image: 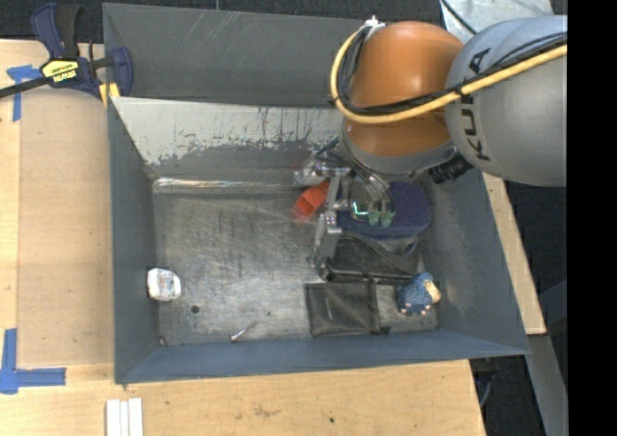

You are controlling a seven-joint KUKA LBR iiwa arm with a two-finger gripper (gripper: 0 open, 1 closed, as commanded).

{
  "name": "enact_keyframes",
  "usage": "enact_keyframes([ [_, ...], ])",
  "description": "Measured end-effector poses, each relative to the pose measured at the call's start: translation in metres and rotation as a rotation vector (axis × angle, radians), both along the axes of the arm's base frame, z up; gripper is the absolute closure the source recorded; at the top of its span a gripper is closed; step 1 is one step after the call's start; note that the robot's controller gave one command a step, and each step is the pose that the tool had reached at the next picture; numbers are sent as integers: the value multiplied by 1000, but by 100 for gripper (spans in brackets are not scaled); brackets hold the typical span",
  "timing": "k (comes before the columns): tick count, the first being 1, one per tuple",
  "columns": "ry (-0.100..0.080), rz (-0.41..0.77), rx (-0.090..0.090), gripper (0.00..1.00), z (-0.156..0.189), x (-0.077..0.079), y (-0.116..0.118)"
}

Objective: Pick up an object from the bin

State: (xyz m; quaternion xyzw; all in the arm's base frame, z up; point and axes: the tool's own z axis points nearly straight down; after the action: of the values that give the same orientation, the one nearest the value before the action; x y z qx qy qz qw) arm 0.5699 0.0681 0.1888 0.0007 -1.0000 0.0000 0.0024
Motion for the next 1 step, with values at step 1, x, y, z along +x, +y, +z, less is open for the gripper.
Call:
enact_keyframes([
  [1,-2,222,-1,0,-62,-25,-47],
])
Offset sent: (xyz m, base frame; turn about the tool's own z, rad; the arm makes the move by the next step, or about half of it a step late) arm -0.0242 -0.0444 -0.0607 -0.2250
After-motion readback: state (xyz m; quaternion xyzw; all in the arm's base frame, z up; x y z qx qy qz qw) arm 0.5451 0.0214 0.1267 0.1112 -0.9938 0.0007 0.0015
